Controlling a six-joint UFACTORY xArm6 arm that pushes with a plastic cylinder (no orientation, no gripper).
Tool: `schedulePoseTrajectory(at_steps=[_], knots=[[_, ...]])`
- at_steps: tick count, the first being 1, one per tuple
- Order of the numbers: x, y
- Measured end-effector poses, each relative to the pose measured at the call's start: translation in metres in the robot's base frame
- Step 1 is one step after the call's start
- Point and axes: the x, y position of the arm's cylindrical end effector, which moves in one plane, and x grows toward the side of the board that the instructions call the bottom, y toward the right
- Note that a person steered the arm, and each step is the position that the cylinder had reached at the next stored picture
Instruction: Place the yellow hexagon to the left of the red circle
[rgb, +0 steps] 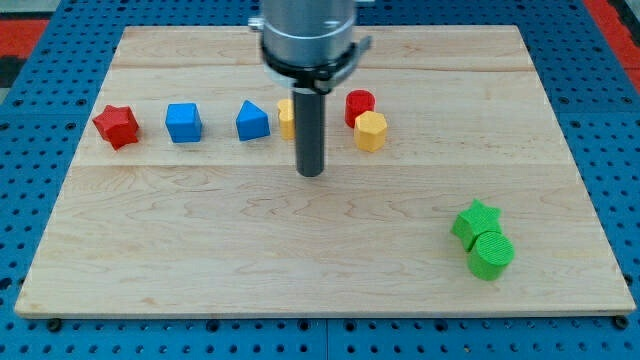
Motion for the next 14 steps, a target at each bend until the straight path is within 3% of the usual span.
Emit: schedulePoseTrajectory(at_steps=[5,6,7,11,12,13,14], knots=[[-0.034,0.179],[-0.087,0.182],[-0.126,0.123],[-0.091,0.076],[-0.091,0.084],[-0.092,0.138],[-0.031,0.166]])
